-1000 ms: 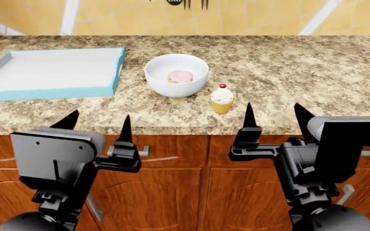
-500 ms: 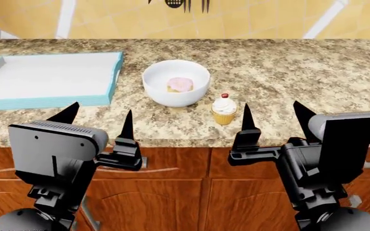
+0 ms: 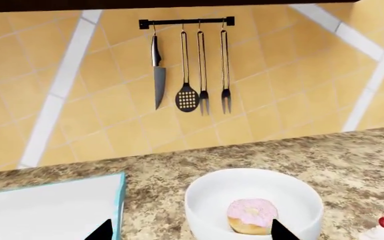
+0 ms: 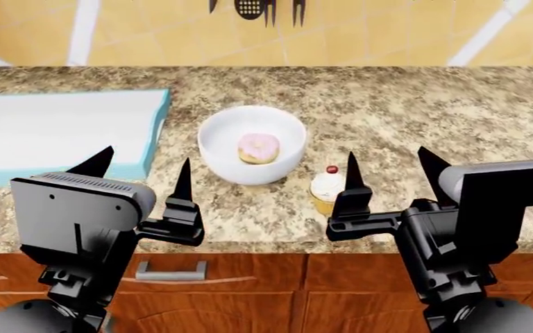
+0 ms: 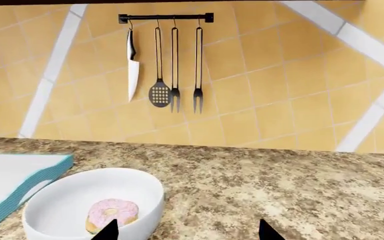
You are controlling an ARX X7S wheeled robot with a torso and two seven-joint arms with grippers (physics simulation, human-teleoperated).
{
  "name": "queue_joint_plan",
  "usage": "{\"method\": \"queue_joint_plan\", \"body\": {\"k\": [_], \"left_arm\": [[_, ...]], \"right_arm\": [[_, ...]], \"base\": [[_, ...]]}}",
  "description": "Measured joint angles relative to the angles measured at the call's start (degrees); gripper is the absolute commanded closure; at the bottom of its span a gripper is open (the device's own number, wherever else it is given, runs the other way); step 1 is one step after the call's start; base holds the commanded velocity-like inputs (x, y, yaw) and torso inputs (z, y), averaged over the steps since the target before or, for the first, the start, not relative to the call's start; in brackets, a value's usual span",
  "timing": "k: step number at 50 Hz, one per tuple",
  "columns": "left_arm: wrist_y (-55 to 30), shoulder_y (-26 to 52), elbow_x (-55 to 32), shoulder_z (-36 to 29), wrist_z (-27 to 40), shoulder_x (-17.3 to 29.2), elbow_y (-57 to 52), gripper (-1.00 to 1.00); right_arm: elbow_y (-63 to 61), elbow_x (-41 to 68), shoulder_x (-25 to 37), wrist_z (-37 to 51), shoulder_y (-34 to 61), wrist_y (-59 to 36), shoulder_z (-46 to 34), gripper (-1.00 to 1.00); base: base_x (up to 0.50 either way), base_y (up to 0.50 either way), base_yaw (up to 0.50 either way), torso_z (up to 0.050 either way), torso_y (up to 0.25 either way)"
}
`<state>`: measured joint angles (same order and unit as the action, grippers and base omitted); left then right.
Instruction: Pick up the bowl with donut and place it on the tray. Pick up the cupcake and place it on the tray.
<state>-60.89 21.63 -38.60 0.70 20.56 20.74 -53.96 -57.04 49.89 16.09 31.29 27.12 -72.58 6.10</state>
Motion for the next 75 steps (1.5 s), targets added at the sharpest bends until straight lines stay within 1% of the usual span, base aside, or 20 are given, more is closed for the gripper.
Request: {"method": "queue_joint_plan", "body": {"k": [28, 37, 41, 45, 49, 52, 57, 63, 69, 75], "left_arm": [[0.5, 0.6, -0.8, -1.1, 1.2, 0.9, 0.9, -1.0], [1.1, 0.4, -0.9, -1.4, 1.3, 1.2, 1.1, -1.0], [1.4, 0.3, -0.9, -1.5, 1.4, 1.4, 1.1, -1.0], [2.0, -0.1, -0.9, -1.6, 1.3, 1.6, 1.3, -1.0], [2.5, -0.3, -0.9, -1.8, 1.2, 1.8, 1.5, -1.0], [2.9, -0.5, -0.9, -1.9, 1.2, 1.9, 1.7, -1.0], [3.4, -0.7, -1.0, -2.0, 1.1, 2.0, 2.0, -1.0], [3.9, -0.7, -1.1, -2.3, 1.1, 2.1, 2.3, -1.0], [4.4, -0.8, -0.9, -2.7, 1.1, 2.1, 2.7, -1.0], [4.8, -0.8, -0.9, -3.0, 1.1, 2.2, 3.0, -1.0]], "right_arm": [[1.9, 0.3, 2.1, 0.7, -1.4, 3.8, -1.8, -1.0], [1.5, 1.1, 2.7, 1.8, -1.7, 3.8, -1.8, -1.0], [0.8, 2.7, 2.8, 2.7, -2.3, 3.4, -0.7, -1.0], [-0.3, 8.0, 3.7, 5.7, -3.6, 3.2, 1.5, -1.0], [-1.2, 15.7, 7.9, 11.2, -5.9, 6.7, 1.7, -1.0], [-1.7, 18.9, 13.8, 14.8, -8.5, 13.8, -1.9, -1.0], [-2.2, 18.5, 24.9, 18.9, -13.5, 29.5, -11.9, -1.0], [-2.3, 15.8, 34.7, 20.4, -20.9, 44.3, -20.1, -1.0], [-2.0, 13.2, 40.8, 20.5, -27.1, 53.9, -24.7, -1.0], [-1.0, 12.3, 43.9, 19.2, -30.4, 58.9, -27.9, -1.0]], "base": [[0.26, 0.0, 0.0, 0.0, 0.001], [0.03, 0.0, 0.0, 0.0, 0.0], [0.0, 0.0, 0.0, 0.0, 0.0], [0.0, 0.0, 0.0, 0.0, 0.0], [0.0, 0.0, 0.0, 0.0, 0.0], [0.0, 0.0, 0.0, 0.0, 0.0], [0.0, 0.0, 0.0, 0.0, 0.0], [0.0, 0.0, 0.0, 0.0, 0.0], [0.0, 0.0, 0.0, 0.0, 0.0], [0.0, 0.0, 0.0, 0.0, 0.0]]}}
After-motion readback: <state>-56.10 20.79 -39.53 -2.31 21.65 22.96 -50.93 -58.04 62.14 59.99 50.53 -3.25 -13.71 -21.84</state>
